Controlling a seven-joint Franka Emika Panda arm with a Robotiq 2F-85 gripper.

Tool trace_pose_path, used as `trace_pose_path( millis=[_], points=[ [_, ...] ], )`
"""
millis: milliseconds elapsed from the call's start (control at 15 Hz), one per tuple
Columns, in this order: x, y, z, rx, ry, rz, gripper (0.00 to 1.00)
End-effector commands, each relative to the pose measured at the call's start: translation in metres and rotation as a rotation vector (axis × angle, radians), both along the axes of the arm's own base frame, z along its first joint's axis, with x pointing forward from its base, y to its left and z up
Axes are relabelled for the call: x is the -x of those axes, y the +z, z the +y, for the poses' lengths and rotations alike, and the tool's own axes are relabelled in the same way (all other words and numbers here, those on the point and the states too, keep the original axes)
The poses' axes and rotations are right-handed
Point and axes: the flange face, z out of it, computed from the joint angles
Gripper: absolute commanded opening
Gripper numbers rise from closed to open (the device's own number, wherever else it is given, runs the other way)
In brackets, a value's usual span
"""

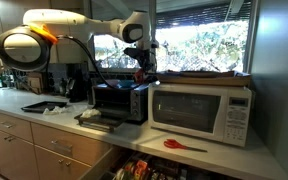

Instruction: Put the orange thing onto the oven

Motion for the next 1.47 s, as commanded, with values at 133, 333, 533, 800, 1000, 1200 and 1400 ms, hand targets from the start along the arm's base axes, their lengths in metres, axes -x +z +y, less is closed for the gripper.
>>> trace_pose_path(
  millis=[133,333,533,800,1000,1200,1400],
  points=[
    [-0.025,-0.031,0.015,-0.049,0.024,0.029,0.02],
    [-0.035,-0.041,0.023,-0.083,0.063,0.021,0.02],
    [-0.043,-0.044,0.032,-0.104,0.082,0.012,0.02],
    [-0.049,-0.051,0.037,-0.12,0.089,0.027,0.02],
    [-0.052,-0.055,0.038,-0.125,0.095,0.037,0.09],
    [-0.054,-0.056,0.04,-0.123,0.099,0.044,0.41],
    [-0.054,-0.048,0.04,-0.108,0.098,0.027,0.63]
  ],
)
